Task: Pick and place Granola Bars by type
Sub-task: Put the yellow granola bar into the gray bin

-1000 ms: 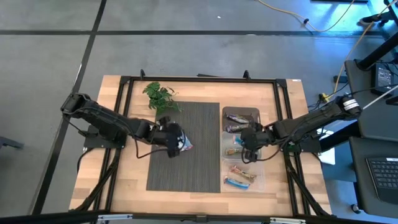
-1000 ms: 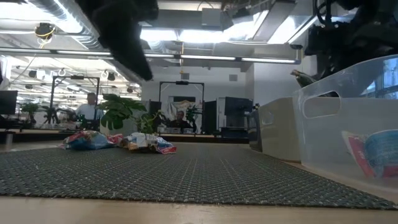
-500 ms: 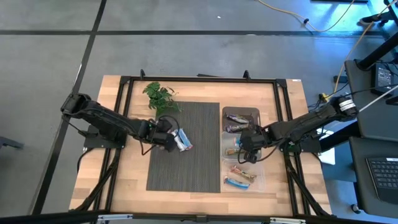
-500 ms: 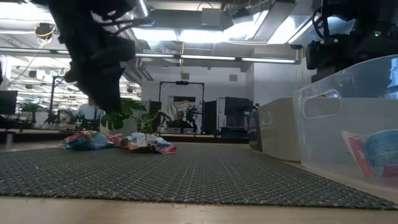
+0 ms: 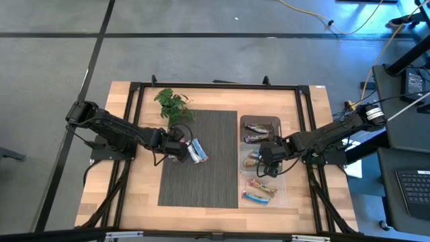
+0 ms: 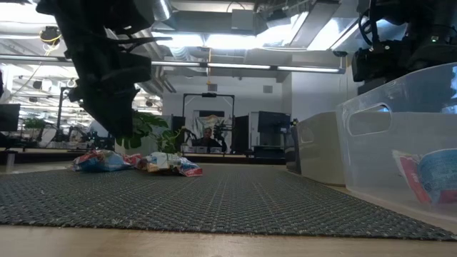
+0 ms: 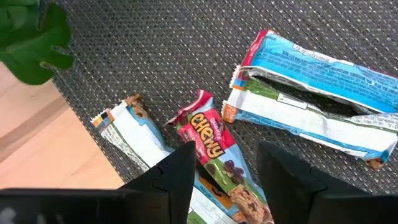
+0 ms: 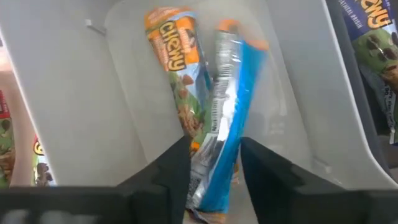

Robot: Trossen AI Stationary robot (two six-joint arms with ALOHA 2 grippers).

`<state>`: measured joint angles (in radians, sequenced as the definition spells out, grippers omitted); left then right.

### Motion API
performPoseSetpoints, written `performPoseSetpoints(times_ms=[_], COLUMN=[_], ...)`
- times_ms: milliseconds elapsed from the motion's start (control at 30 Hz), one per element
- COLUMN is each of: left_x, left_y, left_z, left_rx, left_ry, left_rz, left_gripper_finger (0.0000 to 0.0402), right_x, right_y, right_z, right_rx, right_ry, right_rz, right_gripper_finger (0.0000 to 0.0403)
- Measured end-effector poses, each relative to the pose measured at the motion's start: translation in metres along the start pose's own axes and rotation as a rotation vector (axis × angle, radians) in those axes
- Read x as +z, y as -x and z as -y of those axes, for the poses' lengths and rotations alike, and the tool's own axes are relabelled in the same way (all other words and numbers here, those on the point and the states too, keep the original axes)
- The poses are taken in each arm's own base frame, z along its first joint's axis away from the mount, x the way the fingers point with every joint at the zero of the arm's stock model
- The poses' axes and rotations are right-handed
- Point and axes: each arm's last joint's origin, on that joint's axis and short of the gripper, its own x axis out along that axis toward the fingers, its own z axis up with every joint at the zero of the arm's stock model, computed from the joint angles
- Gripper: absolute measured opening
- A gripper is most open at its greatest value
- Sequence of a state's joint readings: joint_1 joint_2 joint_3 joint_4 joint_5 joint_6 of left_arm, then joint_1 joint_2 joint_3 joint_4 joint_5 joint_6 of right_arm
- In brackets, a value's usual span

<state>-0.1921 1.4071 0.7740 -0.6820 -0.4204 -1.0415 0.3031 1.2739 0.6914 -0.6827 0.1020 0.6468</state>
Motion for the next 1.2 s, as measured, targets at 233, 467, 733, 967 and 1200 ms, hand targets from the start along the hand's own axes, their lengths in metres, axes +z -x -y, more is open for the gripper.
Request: performPoseSetpoints(times_ms=[233,467,733,967,1200], left_x=[-0.006,-0.008,-0.013,-0.015,-0.015], left_y=[0.001,-0.009,-0.031,-0.040,-0.042], left_z=[-0.011,-0.019,-0.033,-0.041,-0.043], left_rx=[0.111,0.134,0.146,0.122,0.119], left_ry=[0.095,0.182,0.282,0.299,0.289], left_rz=[-0.043,-0.051,-0.058,-0.121,-0.129], left_gripper_finger=[0.0159,0.0159,0.0159,0.0159,0.0136], right_x=[0.000,0.000,0.001,0.001,0.001], right_y=[0.000,0.000,0.000,0.000,0.000], right_z=[0.000,0.000,-0.001,-0.001,-0.001], right_rx=[0.000,0.002,0.007,0.007,0.007], right_ry=[0.000,0.000,-0.001,-0.001,0.002], right_rz=[0.000,0.003,0.011,0.011,0.011], right_gripper_finger=[0.0194,0.0199,0.0199,0.0199,0.0199])
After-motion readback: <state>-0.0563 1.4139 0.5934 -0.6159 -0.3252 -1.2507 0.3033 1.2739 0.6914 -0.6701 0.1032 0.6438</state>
